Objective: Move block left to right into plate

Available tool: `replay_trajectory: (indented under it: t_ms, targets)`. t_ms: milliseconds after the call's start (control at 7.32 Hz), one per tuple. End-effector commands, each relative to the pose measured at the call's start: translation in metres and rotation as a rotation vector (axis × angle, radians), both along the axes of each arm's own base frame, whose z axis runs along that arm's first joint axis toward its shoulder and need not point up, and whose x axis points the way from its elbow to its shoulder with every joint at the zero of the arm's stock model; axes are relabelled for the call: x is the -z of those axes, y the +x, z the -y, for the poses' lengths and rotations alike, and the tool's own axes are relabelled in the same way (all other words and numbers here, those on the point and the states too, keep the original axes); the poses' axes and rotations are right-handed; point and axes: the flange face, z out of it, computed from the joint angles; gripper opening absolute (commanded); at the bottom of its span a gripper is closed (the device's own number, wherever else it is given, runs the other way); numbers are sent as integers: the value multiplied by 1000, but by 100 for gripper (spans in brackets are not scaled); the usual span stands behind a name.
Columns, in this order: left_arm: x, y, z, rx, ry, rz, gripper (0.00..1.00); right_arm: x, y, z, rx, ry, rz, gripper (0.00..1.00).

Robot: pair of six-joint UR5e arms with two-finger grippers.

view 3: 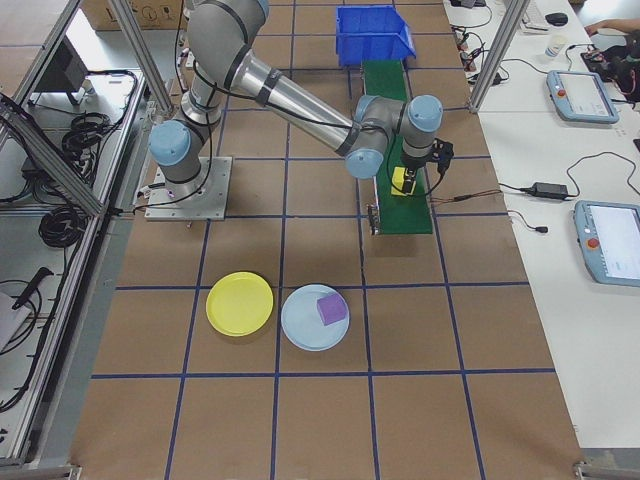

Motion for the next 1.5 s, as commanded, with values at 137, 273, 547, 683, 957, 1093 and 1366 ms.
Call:
replay_trajectory:
  t_ms: [137, 273, 547, 683, 957, 1093, 1366]
  targets:
    - [0, 0, 0, 0, 2, 1, 100, -47, -19, -46, -151, 39, -242, 26]
    - [0, -1, -1, 1, 1, 2, 100, -60, -46, -75, -201, 103, -316, 25]
    - [0, 0, -1, 3, 0, 0, 100, -94, -126, -178, -237, 212, -265, 27]
    - [0, 1, 0, 1, 0, 0, 100, -101, -146, -210, -261, 214, -273, 26]
    - [0, 1, 0, 1, -1, 0, 100, -63, -224, -288, -196, 273, -167, 25]
    - [0, 1, 0, 1, 0, 0, 100, -44, -238, -314, -144, 285, -161, 25]
    - [0, 0, 0, 3, 2, 2, 100, -25, -273, -358, -88, 263, -178, 24]
